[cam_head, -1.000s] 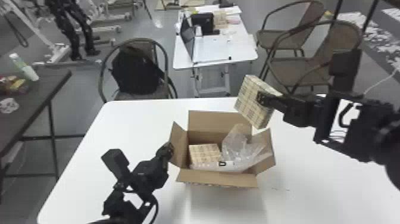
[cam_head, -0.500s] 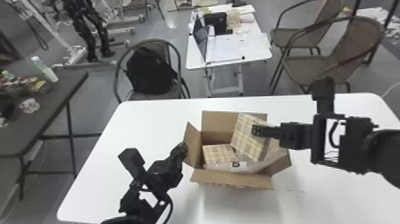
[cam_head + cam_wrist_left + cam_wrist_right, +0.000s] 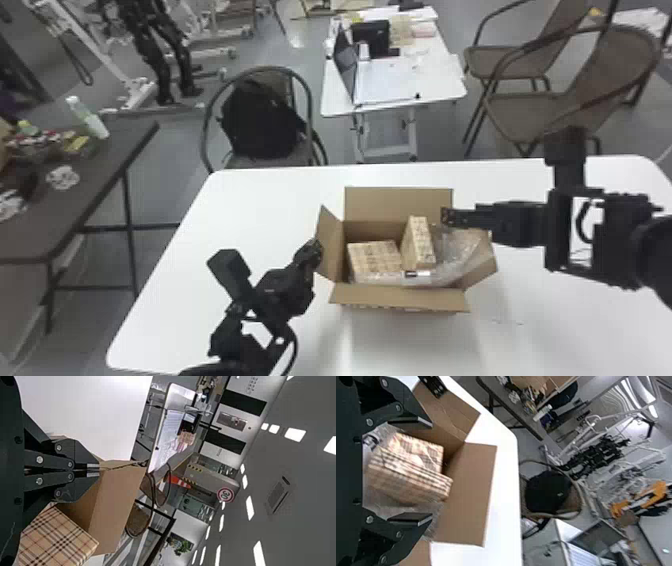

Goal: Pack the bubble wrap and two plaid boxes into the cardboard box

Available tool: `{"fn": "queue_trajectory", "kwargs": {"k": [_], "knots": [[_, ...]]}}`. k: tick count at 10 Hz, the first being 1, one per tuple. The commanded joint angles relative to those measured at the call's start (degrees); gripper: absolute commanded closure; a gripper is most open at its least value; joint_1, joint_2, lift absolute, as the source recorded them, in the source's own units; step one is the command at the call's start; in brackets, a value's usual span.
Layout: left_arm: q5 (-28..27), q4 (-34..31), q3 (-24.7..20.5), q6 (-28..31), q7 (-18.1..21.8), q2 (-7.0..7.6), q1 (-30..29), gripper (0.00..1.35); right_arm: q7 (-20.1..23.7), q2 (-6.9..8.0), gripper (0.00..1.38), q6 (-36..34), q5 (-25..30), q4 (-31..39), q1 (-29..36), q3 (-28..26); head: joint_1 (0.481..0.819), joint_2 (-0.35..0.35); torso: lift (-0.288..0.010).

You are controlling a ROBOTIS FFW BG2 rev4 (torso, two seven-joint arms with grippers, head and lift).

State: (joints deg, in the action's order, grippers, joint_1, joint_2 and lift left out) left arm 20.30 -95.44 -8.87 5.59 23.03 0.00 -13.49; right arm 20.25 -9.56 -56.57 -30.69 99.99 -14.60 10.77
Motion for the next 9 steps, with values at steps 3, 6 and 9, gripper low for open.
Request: {"fn": "queue_trajectory", "kwargs": {"k": [3,6,9], "knots": [[-0.2,0.0,0.2,0.0,-0.1,-0.15,0.2,1.22,-0.2,1.57,0.13,20.7,19.8,11.7,10.0,-8.6,0.695,0.155,-0.039],[0.1,0.0,0.0,-0.2,-0.1,-0.15,0.0,1.22,-8.9,5.43,0.13,51.3,25.0,4.3,24.4,-14.8,0.695,0.041,-0.039],[-0.2,0.1,0.2,-0.1,-0.1,-0.15,0.3,1.22,-12.5,5.43,0.13,69.1,25.9,-4.7,29.8,-18.9,0.695,-0.035,-0.039]]}}
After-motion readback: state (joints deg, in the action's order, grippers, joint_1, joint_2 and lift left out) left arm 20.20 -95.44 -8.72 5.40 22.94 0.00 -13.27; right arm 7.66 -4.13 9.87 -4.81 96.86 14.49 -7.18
